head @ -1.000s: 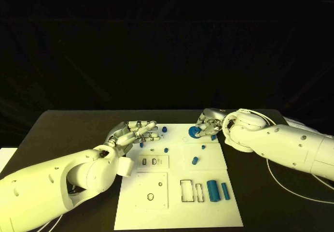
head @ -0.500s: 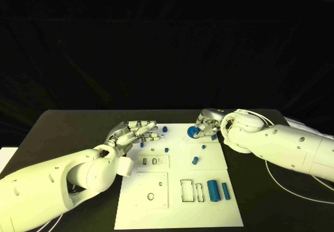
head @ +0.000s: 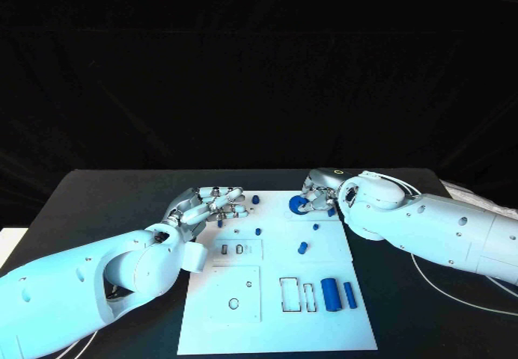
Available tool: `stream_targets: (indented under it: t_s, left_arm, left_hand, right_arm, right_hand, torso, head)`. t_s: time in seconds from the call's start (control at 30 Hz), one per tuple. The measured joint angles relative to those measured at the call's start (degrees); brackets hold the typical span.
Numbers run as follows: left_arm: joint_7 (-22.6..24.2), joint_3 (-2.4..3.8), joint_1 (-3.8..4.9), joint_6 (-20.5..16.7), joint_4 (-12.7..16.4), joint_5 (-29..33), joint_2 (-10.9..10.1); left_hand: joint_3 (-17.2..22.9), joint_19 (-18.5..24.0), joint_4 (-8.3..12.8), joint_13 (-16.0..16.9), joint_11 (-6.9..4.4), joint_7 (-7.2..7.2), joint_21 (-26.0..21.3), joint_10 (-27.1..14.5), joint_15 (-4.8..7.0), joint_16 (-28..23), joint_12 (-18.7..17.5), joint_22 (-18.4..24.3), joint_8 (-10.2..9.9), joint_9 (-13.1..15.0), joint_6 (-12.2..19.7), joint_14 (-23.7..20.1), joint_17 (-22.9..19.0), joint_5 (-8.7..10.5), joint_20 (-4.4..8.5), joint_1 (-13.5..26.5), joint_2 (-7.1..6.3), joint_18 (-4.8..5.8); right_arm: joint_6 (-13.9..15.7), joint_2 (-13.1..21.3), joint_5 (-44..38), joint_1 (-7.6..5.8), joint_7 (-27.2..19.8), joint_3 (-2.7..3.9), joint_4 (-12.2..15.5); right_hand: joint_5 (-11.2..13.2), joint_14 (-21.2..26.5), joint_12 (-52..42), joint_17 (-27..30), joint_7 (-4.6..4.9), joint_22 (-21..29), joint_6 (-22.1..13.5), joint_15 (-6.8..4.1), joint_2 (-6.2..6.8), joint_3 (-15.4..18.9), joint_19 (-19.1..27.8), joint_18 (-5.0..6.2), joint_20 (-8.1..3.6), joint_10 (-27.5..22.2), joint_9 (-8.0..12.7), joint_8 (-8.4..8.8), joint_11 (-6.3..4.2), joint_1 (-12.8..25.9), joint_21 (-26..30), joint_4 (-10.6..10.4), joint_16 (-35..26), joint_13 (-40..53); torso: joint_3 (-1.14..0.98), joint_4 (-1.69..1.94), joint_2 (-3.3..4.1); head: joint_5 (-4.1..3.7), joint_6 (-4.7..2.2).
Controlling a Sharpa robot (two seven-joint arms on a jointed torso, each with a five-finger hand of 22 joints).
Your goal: Assemble the parts on the task board
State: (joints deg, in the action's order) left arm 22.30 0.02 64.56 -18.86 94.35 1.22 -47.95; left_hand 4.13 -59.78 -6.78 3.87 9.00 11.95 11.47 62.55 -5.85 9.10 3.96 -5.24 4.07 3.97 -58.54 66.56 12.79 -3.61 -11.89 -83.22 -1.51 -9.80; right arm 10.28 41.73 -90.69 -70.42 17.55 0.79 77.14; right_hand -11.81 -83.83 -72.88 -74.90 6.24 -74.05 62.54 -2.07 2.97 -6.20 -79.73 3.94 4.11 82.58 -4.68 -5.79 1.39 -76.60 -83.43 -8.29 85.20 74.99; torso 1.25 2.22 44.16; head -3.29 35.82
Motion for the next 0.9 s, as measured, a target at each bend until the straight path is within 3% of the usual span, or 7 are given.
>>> stream_targets:
  t_s: [0.17, 0.43, 0.73, 0.9]
  left_arm:
    - [-0.1, 0.0, 0.0, 0.0, 0.0, 0.0, 0.0]
    - [-0.2, 0.0, 0.0, 0.0, -0.2, 0.0, 0.0]
    - [-0.2, -0.01, 0.0, 0.0, -0.6, 0.0, -0.5]
    - [-0.2, -0.01, 0.0, 0.0, -0.8, 0.0, -0.7]
  left_hand:
    - [0.0, 0.0, 0.0, 0.0, 0.0, 0.0, -0.3, 0.0, 0.0, -0.2, 0.0, 0.1, 0.0, 0.0, 0.0, 0.0, 0.1, 0.0, 0.0, -0.1, 0.11, 0.0]
    - [-0.2, 0.0, 0.2, 0.0, 0.0, 0.0, -0.3, 0.0, 0.0, -0.2, 0.0, 0.1, 0.0, 0.0, 0.0, 0.0, 0.1, 0.0, 0.0, -0.4, 0.38, 0.0]
    - [0.0, 0.0, 0.3, 0.0, 0.0, 0.0, -0.3, 0.0, 0.0, -0.3, 0.0, 0.1, 0.0, 0.0, 0.0, 0.0, 0.2, 0.0, 0.0, -0.4, 0.38, 0.0]
    - [0.0, 0.0, 0.3, 0.0, 0.0, 0.0, -0.3, 0.0, 0.0, -0.3, 0.0, 0.1, 0.0, 0.0, 0.0, 0.0, 0.2, 0.0, 0.0, -0.4, 0.38, -0.01]
  right_arm:
    - [0.8, -0.1, -0.4, 0.11, 0.1, -0.06, 0.1]
    - [2.7, -0.2, -0.3, 0.23, 0.2, -0.13, 0.9]
    - [6.5, 0.3, -0.4, 0.22, 0.0, -0.12, 5.3]
    - [7.9, -0.8, -1.0, 0.13, -0.3, -0.1, 6.4]
  right_hand:
    - [0.4, -0.1, -0.7, 0.0, 0.23, -0.7, 0.6, -0.3, -0.5, -1.5, -0.3, 0.0, -0.31, 0.6, 0.0, -0.41, -0.59, -0.1, -0.3, 0.4, 0.4, 0.1]
    - [-0.1, -0.2, -0.7, 0.0, 0.32, -0.9, 0.7, -0.62, -0.65, -2.8, -0.7, 0.01, -0.71, 0.9, 0.0, -0.41, -0.72, 0.1, -0.3, 1.3, 0.4, 0.1]
    - [0.0, -0.2, -0.7, 0.0, 0.32, -0.9, 0.7, -0.61, -0.65, -3.1, -0.7, 0.0, -0.71, 0.9, 0.0, -0.41, -0.71, 0.1, -0.3, 1.2, 0.4, 0.1]
    - [0.5, -0.2, -0.5, 0.0, 0.34, -0.9, 0.7, -0.61, -0.65, -3.1, -0.7, 0.0, -0.71, 0.9, 0.0, -0.4, -0.71, 0.1, -0.5, 1.2, 0.4, 0.1]
  torso:
    - [-0.01, 0.03, 0.0]
    - [-0.01, 0.03, 0.01]
    - [0.0, 0.05, 0.01]
    - [0.04, 0.1, 0.01]
  head:
    - [-0.03, 0.03]
    - [0.06, -0.03]
    - [0.31, -0.11]
    - [0.44, -0.18]
